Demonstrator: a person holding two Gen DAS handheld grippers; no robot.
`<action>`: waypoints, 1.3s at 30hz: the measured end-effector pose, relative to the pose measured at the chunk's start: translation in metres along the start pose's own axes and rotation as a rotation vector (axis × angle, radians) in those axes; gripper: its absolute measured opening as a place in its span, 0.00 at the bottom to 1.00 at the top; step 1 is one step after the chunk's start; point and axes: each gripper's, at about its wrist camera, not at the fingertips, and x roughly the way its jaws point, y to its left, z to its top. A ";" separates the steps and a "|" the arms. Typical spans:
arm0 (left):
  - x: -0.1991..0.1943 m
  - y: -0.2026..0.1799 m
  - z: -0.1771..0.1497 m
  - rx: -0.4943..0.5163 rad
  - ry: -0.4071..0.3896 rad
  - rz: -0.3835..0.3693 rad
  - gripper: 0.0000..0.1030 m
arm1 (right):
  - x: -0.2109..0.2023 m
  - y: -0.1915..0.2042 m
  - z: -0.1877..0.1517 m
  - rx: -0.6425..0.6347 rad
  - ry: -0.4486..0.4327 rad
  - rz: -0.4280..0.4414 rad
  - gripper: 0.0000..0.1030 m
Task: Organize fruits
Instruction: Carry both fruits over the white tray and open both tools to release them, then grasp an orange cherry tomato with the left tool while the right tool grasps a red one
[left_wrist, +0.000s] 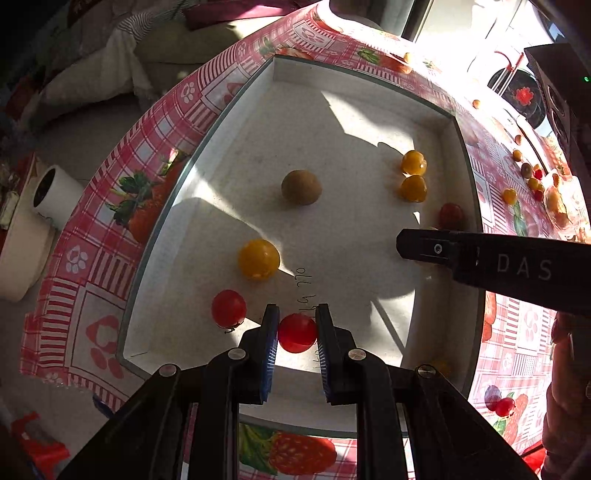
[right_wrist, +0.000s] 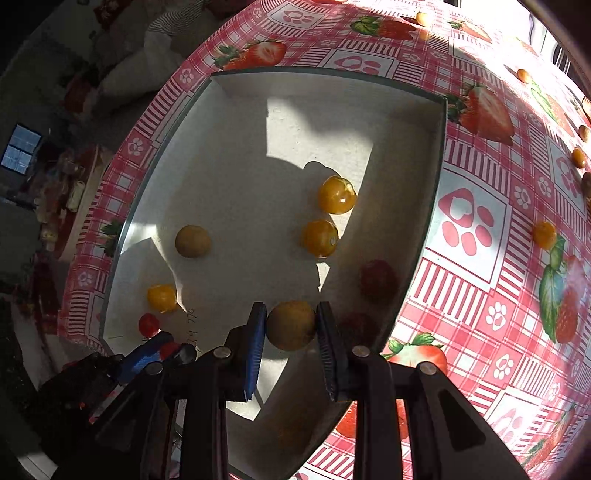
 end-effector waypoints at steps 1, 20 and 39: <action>0.000 0.000 0.000 0.005 -0.002 0.001 0.21 | 0.001 0.000 0.000 -0.001 0.000 -0.001 0.29; -0.009 -0.007 0.000 0.093 -0.075 0.059 0.70 | -0.028 -0.004 0.000 0.039 -0.094 0.073 0.61; -0.029 -0.056 0.014 0.257 -0.074 -0.003 0.70 | -0.103 -0.111 -0.087 0.317 -0.156 -0.086 0.65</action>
